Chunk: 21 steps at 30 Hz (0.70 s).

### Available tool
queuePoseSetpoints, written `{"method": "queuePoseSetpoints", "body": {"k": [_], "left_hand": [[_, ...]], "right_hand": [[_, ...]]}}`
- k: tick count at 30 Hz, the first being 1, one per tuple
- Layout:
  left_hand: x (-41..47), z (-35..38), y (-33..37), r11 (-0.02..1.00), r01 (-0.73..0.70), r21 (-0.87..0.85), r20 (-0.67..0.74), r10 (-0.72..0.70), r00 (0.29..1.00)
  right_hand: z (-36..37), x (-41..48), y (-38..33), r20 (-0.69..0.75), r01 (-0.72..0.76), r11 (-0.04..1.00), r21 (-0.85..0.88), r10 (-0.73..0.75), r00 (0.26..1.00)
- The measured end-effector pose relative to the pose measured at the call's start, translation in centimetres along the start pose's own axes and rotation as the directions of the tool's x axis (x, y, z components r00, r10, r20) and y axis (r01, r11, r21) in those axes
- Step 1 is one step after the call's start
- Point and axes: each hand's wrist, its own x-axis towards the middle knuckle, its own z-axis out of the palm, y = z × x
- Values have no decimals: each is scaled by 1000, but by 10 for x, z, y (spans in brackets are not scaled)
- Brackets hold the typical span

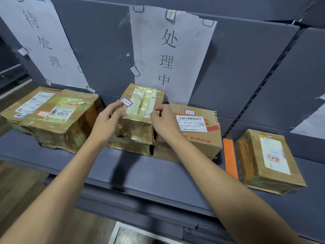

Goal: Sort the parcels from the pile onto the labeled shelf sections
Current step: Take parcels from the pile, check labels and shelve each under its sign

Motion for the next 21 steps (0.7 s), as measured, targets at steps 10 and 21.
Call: {"method": "queuePoseSetpoints", "body": {"k": [10, 21], "left_hand": [[-15, 1, 1, 1000, -11, -15, -31, 10, 999], [-21, -14, 2, 986, -50, 156, -46, 58, 997]], "right_hand": [[3, -2, 2, 22, -11, 1000, 22, 11, 1000], [-12, -4, 2, -10, 41, 998, -41, -41, 999]]}}
